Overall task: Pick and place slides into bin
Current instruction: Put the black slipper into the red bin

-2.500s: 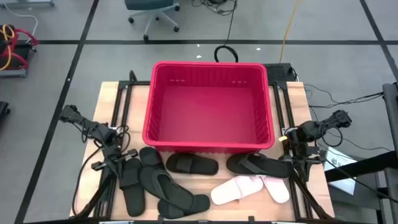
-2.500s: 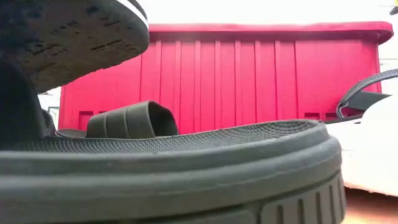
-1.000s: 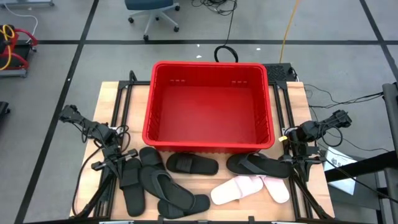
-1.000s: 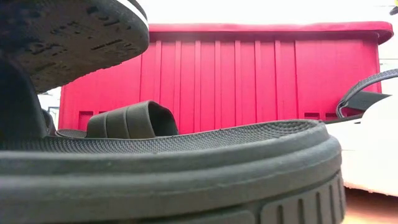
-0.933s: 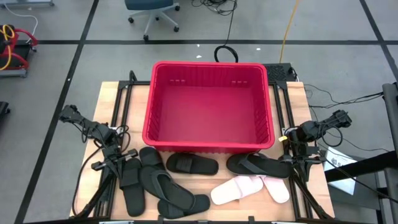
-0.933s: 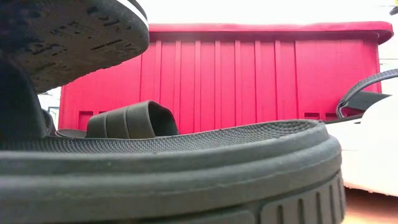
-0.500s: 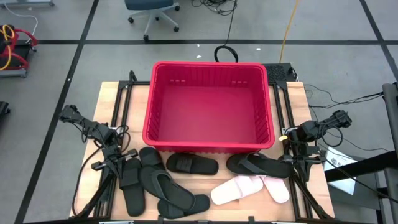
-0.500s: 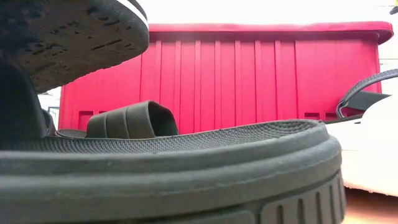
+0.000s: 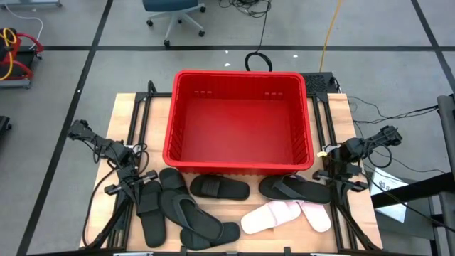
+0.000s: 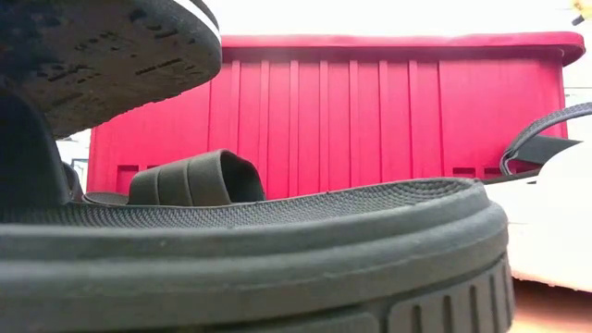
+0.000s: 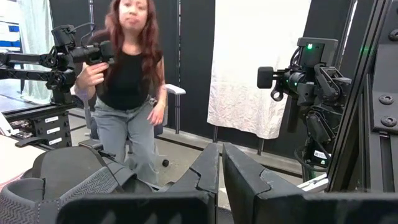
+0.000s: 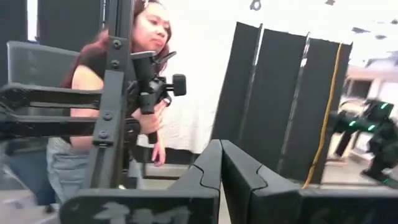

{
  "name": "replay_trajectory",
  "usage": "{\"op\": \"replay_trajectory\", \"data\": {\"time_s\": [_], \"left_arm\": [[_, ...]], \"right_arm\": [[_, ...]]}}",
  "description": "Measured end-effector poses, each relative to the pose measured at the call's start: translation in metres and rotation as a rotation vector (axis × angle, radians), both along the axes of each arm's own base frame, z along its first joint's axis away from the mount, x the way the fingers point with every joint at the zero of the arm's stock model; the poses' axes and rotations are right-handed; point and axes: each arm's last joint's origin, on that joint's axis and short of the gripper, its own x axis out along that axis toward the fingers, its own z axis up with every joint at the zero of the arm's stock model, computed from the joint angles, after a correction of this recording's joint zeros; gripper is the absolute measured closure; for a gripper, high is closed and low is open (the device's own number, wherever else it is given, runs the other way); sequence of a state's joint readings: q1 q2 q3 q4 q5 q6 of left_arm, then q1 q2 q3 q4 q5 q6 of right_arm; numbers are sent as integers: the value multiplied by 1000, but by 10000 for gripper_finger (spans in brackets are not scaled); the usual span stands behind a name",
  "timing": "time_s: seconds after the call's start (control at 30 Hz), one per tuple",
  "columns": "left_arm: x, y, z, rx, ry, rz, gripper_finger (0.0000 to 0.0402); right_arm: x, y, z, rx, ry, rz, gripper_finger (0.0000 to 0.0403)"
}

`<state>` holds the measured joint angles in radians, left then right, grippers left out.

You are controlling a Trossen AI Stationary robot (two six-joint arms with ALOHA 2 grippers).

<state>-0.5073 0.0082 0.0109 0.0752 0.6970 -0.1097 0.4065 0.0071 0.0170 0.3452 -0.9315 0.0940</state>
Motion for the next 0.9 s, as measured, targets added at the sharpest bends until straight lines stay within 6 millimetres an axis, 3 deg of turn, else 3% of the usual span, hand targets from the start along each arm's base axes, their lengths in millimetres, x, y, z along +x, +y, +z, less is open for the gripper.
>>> {"op": "replay_trajectory", "data": {"time_s": [0.27, 0.4, 0.57, 0.7, 0.9], "left_arm": [[0, 0, 0, 0, 0, 0, 378], [0, 0, 0, 0, 0, 0, 378], [0, 0, 0, -1, -1, 0, 378], [0, 0, 0, -1, -1, 0, 378], [0, 0, 0, -1, -2, 0, 378]], "right_arm": [[-3, -4, 20, 142, -35, -109, 403], [-13, -11, 56, 221, -144, -216, 403], [-16, -16, 83, 201, -69, -372, 403], [-9, -16, 93, 123, 33, -462, 403], [1, -12, 118, 55, -59, -515, 403]]}}
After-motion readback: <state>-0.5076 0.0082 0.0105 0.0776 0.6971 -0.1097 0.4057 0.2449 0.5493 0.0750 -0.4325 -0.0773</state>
